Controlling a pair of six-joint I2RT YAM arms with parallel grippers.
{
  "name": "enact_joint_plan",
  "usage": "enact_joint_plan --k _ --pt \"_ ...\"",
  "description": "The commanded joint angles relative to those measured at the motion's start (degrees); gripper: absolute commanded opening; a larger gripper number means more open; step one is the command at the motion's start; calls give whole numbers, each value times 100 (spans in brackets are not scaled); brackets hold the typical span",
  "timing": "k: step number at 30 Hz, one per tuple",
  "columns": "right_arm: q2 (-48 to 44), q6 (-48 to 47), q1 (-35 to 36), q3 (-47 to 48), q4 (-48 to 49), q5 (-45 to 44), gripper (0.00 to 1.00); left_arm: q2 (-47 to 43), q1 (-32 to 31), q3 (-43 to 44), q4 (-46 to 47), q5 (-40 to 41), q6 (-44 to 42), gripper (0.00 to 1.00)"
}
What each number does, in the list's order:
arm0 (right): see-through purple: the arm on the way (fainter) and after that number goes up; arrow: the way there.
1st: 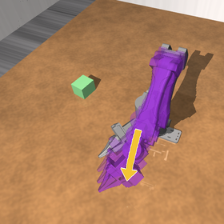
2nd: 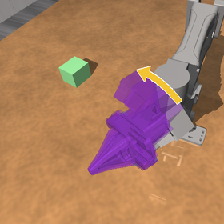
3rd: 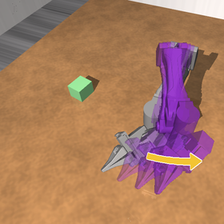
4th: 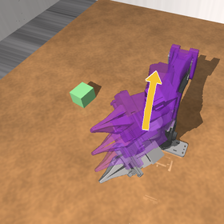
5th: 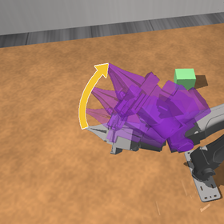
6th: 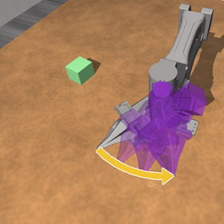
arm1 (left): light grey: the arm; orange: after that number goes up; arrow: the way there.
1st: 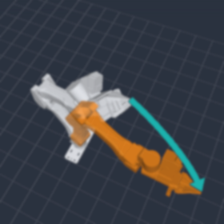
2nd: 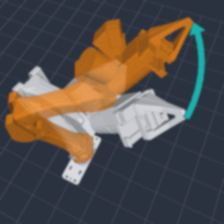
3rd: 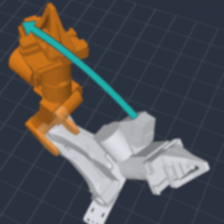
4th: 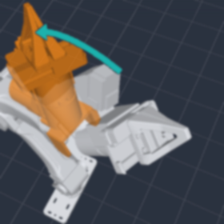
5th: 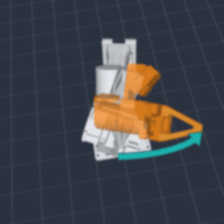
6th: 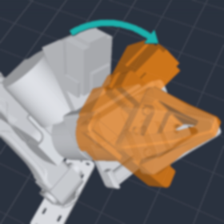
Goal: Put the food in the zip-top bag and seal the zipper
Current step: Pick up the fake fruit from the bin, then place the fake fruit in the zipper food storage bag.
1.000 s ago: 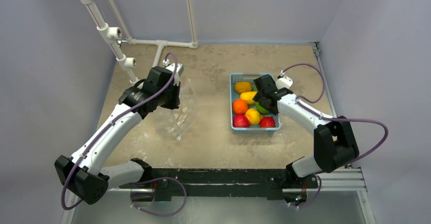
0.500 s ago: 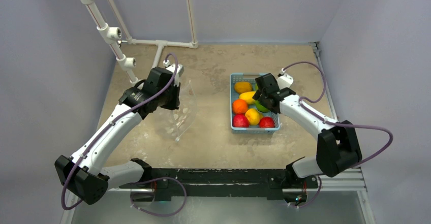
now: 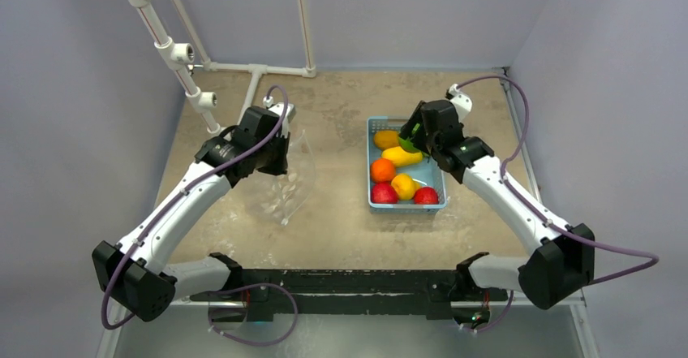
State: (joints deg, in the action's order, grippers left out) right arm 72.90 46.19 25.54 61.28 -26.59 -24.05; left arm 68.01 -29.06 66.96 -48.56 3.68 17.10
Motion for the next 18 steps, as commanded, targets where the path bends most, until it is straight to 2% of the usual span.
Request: enact_joint_plan --k 1,10,18 --pt "-308 -515 217 287 642 702 1 49 -30 240 60 130 166 0" --pt "-298 -817 1120 610 1180 1352 0 116 -30 326 88 124 390 0" --pt "-320 -1240 1747 718 2007 2339 0 159 -30 350 120 116 571 0"
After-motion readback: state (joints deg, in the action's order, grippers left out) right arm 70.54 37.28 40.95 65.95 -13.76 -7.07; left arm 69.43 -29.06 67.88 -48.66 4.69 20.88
